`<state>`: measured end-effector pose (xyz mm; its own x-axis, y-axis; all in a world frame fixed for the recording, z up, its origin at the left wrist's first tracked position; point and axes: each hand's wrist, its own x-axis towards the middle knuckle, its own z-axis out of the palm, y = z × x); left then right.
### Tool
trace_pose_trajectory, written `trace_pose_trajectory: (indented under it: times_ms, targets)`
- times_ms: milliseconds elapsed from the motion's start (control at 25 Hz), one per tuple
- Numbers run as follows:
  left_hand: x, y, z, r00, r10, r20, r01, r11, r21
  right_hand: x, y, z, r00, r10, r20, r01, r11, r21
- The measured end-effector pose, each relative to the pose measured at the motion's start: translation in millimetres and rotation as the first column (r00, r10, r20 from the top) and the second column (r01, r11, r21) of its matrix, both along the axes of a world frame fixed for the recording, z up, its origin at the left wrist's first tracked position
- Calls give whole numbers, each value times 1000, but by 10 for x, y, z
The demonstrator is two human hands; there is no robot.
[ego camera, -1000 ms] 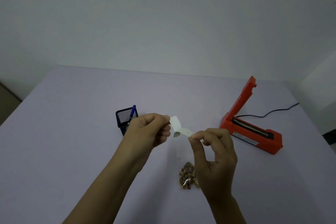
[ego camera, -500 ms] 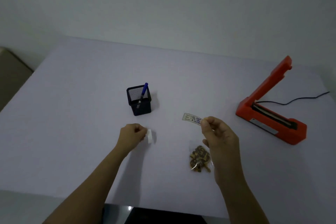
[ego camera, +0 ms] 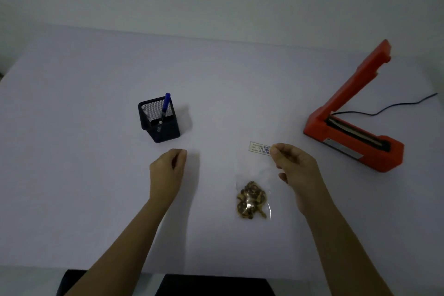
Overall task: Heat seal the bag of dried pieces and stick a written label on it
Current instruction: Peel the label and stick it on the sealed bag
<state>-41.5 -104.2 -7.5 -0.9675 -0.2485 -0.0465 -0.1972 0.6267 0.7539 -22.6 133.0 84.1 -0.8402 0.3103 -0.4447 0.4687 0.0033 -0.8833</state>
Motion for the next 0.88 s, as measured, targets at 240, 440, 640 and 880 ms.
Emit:
trace_pose_trajectory:
  times_ms: [240,440,640,880]
  targets:
    - [-143,795,-158,939,-292,183,238,934,268,-255,275,-545,979,173,112,-177,984,34]
    - [-197,994,-403,930,-368,18,368,930,-13,-447,413,-864,970,180,166,-183,983,3]
    - [-327,1103,-389,962,-270,46,266,962,65,-619,489,-1032,964,165,210,-158,986,-51]
    - [-530,1177,-429,952,-219,214,182,967,179,-686,464,-1149,960,185,211,-174,982,-69]
